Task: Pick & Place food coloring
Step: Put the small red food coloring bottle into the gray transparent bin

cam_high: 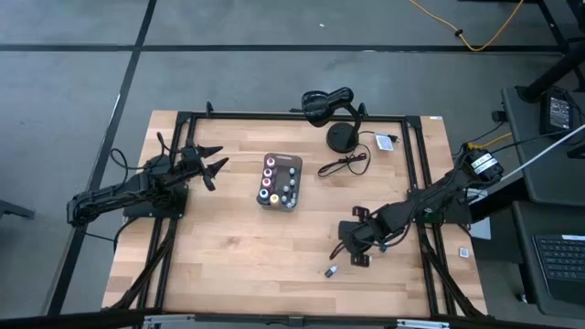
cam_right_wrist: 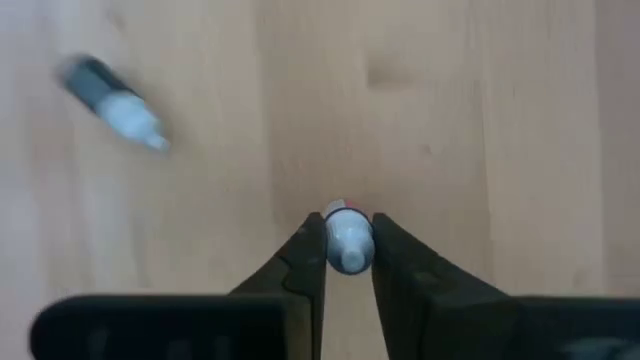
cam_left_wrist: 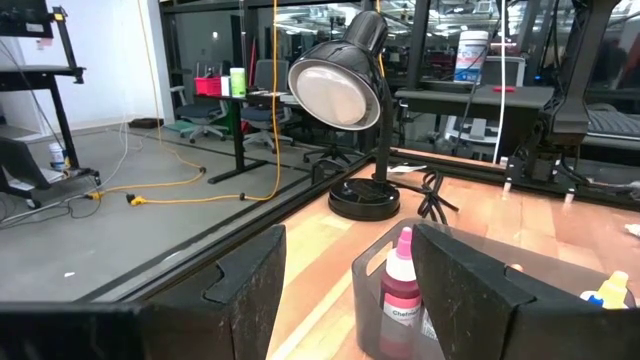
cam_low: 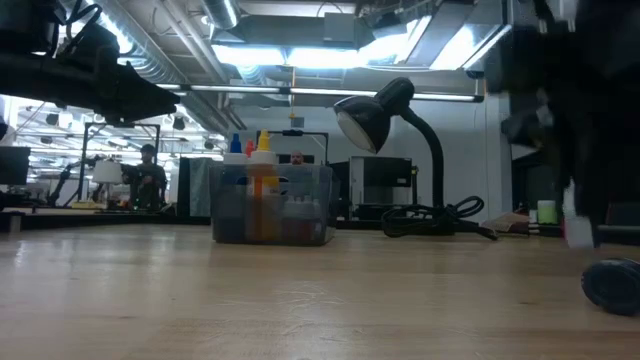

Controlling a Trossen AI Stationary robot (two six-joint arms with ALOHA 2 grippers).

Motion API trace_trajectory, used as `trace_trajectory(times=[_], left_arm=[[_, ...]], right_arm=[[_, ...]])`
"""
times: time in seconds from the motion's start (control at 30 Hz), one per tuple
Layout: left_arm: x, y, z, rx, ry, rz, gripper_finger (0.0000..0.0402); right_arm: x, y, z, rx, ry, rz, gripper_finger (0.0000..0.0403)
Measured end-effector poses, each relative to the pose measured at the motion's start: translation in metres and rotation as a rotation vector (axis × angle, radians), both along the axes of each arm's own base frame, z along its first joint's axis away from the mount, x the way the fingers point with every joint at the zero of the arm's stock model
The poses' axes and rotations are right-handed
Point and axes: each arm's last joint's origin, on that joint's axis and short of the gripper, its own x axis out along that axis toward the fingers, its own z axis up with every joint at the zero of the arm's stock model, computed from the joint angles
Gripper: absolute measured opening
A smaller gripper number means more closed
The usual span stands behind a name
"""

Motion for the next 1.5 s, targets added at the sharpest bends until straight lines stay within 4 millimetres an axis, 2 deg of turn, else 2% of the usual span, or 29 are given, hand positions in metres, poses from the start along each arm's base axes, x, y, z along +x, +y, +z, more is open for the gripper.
trace_trajectory(times=[0.13, 0.3, 0.47, 0.63, 0.73, 0.9, 1.17, 1.3, 1.5], left_arm=[[0.000, 0.000, 0.000, 0.000, 0.000, 0.000, 0.0212], [0.000, 0.000, 0.000, 0.000, 0.000, 0.000, 0.0212], [0.000, 0.000, 0.000, 0.000, 0.000, 0.000, 0.0212], [0.000, 0.000, 0.000, 0.000, 0.000, 0.000, 0.0212], [0.000, 0.000, 0.000, 0.000, 0.000, 0.000, 0.0212], [0.000, 0.000, 0.000, 0.000, 0.000, 0.000, 0.0212], [0.000, 0.000, 0.000, 0.000, 0.000, 0.000, 0.0212], [0.000, 0.000, 0.000, 0.000, 0.000, 0.000, 0.0212], [0.000, 0.000, 0.000, 0.000, 0.000, 0.000, 0.0212]], right_arm=[[0.013, 0.000, 0.028, -0.030, -0.008, 0.074, 0.0071], [0.037, -0.016, 0.074, -0.062, -0.060, 0.126, 0.0069], [0.060, -0.041, 0.115, -0.085, -0.145, 0.123, 0.0064], [0.088, -0.071, 0.141, -0.138, -0.195, 0.130, 0.0065], [0.106, -0.093, 0.149, -0.173, -0.214, 0.123, 0.0065], [0.133, -0.132, 0.153, -0.203, -0.219, 0.108, 0.0065], [0.169, -0.180, 0.133, -0.205, -0.170, 0.105, 0.0066], [0.181, -0.195, 0.120, -0.199, -0.147, 0.094, 0.0066], [0.191, -0.203, 0.097, -0.184, -0.096, 0.107, 0.0066]])
